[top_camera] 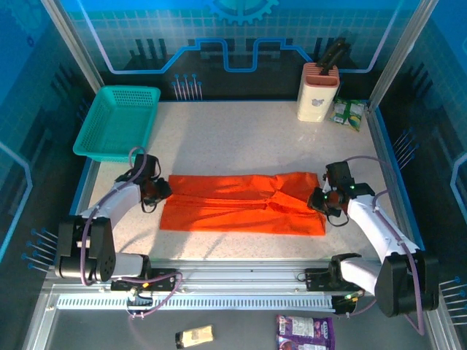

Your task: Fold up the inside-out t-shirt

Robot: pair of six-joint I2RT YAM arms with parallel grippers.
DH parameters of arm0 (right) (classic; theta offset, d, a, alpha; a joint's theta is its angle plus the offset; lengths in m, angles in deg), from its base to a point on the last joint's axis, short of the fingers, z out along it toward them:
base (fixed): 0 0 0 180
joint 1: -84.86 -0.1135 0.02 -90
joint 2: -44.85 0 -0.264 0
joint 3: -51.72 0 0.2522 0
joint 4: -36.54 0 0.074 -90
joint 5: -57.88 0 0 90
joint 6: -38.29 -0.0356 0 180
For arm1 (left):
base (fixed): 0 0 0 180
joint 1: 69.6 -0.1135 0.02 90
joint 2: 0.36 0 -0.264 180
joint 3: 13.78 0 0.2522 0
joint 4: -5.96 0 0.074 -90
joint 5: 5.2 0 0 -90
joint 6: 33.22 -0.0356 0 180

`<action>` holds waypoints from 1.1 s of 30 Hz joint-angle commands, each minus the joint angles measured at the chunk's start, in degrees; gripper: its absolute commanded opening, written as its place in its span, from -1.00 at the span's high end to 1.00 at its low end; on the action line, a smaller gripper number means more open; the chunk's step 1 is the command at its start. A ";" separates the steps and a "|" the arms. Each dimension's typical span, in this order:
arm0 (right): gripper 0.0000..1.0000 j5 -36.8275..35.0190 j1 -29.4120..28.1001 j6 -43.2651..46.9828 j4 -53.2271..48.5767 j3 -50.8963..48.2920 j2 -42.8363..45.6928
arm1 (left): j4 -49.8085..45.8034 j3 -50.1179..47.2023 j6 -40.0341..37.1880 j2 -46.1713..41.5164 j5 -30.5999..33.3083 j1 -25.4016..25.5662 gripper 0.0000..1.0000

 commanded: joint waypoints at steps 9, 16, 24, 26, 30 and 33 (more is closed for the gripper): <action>0.20 2.13 -2.04 0.08 -2.69 4.72 3.49 | -5.89 4.57 0.47 -6.49 -2.46 0.82 0.35; 0.19 12.19 -6.93 6.11 1.71 10.99 -9.30 | -6.11 9.32 0.42 3.63 -7.85 7.27 0.60; 0.06 16.29 -9.06 15.39 1.86 20.15 -24.02 | -1.44 6.70 1.51 12.80 -7.91 7.88 0.70; 0.00 18.33 -9.54 17.09 2.26 21.67 -27.09 | -1.03 6.62 1.47 13.00 -7.90 7.88 0.70; -0.09 21.40 -9.89 18.45 3.69 23.48 -32.09 | -1.79 6.79 1.17 12.67 -7.02 7.88 0.70; -0.14 22.42 -10.28 18.71 3.69 24.31 -35.01 | -1.86 6.73 1.25 11.70 -7.02 7.85 0.69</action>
